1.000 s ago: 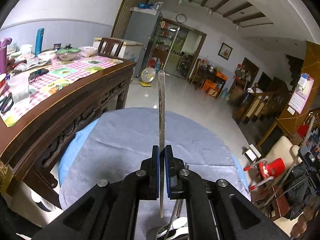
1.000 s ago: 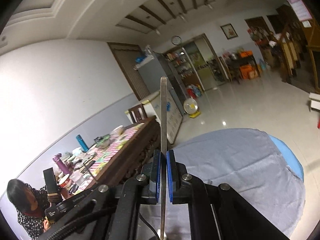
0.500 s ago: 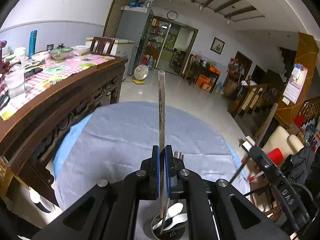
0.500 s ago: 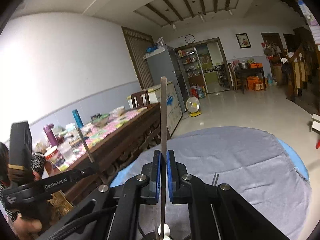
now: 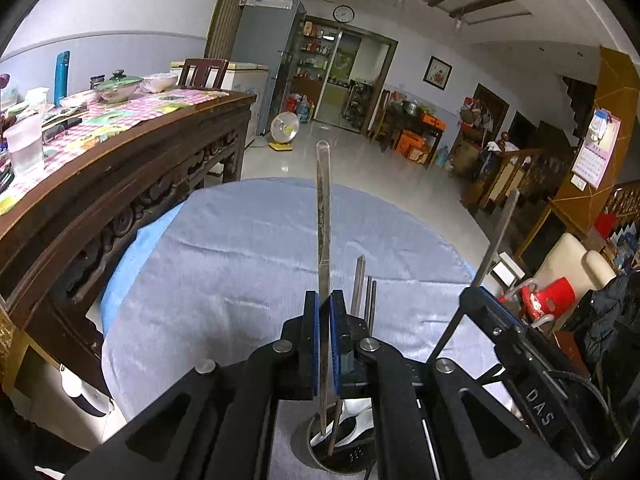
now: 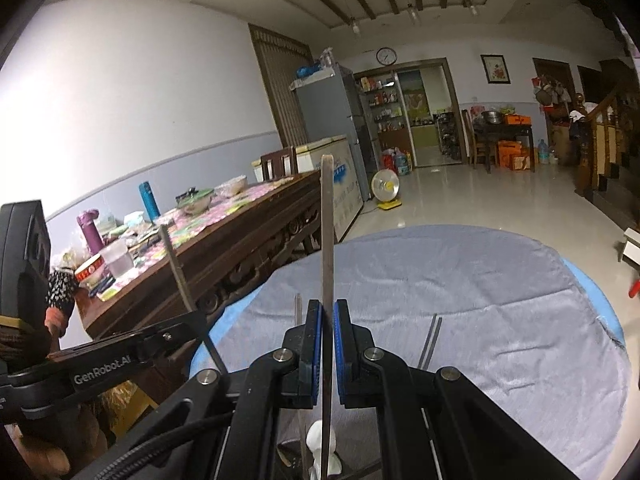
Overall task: Organize utensils
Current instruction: 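Lower both chopsticks into the black holder, then open both tools to release the chopsticks into the holder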
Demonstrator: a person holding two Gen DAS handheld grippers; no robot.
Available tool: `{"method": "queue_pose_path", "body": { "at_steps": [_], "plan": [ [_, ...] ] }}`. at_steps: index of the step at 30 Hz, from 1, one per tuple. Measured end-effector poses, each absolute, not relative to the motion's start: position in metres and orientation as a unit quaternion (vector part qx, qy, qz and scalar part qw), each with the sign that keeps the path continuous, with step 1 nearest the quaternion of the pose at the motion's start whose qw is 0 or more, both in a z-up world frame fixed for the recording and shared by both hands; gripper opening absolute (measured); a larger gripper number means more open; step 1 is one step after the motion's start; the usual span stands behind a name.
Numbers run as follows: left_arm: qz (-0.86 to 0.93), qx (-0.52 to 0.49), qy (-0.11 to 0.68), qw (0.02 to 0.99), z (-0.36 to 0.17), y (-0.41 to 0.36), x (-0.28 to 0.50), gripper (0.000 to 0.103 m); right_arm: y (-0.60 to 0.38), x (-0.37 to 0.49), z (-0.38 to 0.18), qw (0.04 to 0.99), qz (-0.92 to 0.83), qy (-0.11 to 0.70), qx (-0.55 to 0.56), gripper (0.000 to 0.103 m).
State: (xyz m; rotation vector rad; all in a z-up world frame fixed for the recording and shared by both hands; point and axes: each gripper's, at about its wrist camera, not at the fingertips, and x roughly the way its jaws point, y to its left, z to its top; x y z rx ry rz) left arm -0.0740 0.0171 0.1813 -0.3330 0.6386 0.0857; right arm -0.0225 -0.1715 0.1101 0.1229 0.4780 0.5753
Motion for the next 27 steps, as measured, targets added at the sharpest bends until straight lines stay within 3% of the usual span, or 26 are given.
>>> {"method": "queue_pose_path", "body": {
  "at_steps": [27],
  "plan": [
    [0.044,-0.168,0.363,0.915,0.142,0.002,-0.089,0.005,-0.160,-0.046,0.060,0.909,0.299,0.289,0.009,0.007]
  ]
}}
